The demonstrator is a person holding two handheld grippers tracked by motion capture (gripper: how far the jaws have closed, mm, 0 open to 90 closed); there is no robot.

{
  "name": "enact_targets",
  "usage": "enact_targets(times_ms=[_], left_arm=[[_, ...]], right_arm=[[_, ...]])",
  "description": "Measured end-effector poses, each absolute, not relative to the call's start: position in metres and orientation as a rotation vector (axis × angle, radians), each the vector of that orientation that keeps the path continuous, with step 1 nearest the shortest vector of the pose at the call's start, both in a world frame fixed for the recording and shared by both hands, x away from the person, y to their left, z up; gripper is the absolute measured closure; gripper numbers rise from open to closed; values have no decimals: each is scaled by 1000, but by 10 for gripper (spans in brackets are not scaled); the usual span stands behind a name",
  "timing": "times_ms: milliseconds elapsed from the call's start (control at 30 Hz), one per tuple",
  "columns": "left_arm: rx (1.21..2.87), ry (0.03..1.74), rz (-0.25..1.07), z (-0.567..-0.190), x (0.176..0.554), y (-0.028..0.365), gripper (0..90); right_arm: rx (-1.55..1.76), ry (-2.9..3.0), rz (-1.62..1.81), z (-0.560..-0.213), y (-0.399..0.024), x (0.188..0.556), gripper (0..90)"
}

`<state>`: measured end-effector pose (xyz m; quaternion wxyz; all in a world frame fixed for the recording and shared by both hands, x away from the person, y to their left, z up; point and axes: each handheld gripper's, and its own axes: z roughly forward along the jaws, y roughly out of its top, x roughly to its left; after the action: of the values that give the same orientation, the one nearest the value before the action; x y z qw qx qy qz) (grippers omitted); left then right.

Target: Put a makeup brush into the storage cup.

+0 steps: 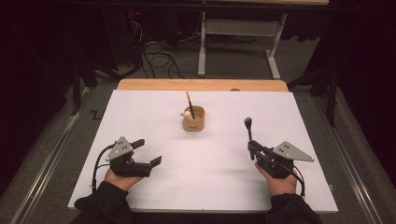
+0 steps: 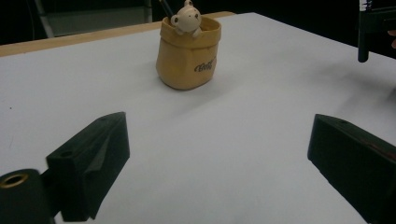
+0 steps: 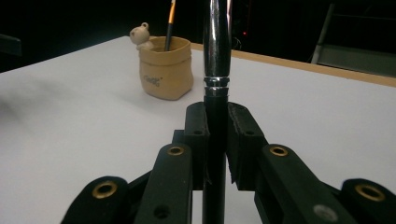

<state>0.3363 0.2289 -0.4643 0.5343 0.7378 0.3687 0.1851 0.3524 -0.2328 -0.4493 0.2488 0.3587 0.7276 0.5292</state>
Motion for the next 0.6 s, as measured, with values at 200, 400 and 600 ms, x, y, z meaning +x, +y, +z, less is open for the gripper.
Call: enact_targets(times_ms=[200,400,600], left_arm=[[1745,853,448,-463,334,229,135],[1739,840,457,-461,331,223,139],[1764,825,439,-450,335,213,63]], right_arm=[[950,2018,1441,-450,-223,352,809],[927,2034,1463,-450,-214,351,810],[889,2047,1493,-440,-201,355,810]])
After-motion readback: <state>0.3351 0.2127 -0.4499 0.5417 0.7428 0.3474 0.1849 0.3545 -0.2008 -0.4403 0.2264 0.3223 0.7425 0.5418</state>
